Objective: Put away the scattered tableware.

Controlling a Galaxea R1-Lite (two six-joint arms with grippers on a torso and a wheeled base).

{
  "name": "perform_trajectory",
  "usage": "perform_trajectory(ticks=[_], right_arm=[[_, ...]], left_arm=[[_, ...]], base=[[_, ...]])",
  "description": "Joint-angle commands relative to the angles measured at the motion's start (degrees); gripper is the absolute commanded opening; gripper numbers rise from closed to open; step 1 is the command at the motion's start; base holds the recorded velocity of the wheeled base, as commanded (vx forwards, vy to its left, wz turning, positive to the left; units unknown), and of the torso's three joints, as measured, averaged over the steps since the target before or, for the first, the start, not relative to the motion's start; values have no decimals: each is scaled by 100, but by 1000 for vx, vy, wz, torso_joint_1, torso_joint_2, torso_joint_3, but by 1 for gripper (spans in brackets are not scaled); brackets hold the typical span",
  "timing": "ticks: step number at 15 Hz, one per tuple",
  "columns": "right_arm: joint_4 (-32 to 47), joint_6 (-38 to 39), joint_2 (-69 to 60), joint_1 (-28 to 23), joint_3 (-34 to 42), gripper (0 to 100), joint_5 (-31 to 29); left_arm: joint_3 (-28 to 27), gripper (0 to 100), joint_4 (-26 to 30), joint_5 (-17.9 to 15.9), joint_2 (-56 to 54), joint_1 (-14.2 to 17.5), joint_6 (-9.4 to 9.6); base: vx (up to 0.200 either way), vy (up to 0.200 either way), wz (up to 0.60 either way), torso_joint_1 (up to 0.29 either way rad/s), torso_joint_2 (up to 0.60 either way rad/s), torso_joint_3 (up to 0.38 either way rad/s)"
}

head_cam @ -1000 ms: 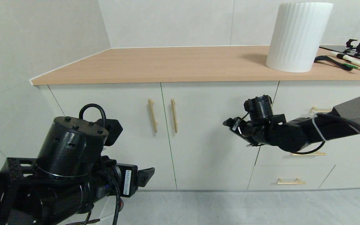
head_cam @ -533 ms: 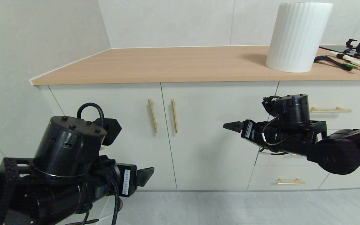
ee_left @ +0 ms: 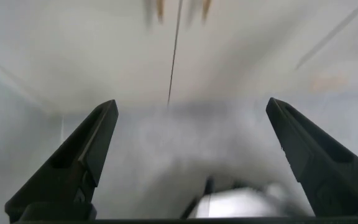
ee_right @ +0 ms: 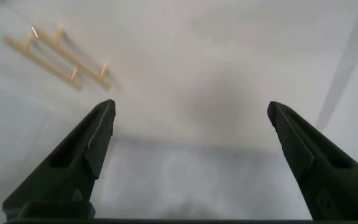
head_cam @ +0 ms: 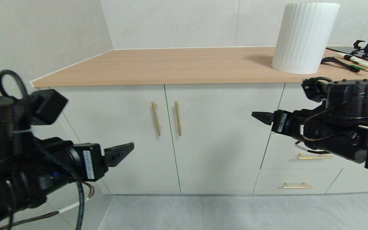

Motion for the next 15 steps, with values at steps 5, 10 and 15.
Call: perform_trajectory(ticks=[5, 10, 15], right_arm=[[318, -904, -3816, -87, 1814, 100, -724], [1979, -1898, -6400, -949, 2034, 100, -794], [3500, -2899, -8606, -2012, 2218, 100, -671]], left_arm=[[1195, 100, -19, -30, -3525, 1137, 1370], [1406, 100, 772, -48, -5301, 1963, 1801], [1520, 100, 1774, 58, -6452, 2587, 1731]], base=[[0, 0, 0, 0, 0, 0], [0, 0, 0, 0, 0, 0], [0, 0, 0, 0, 0, 0]])
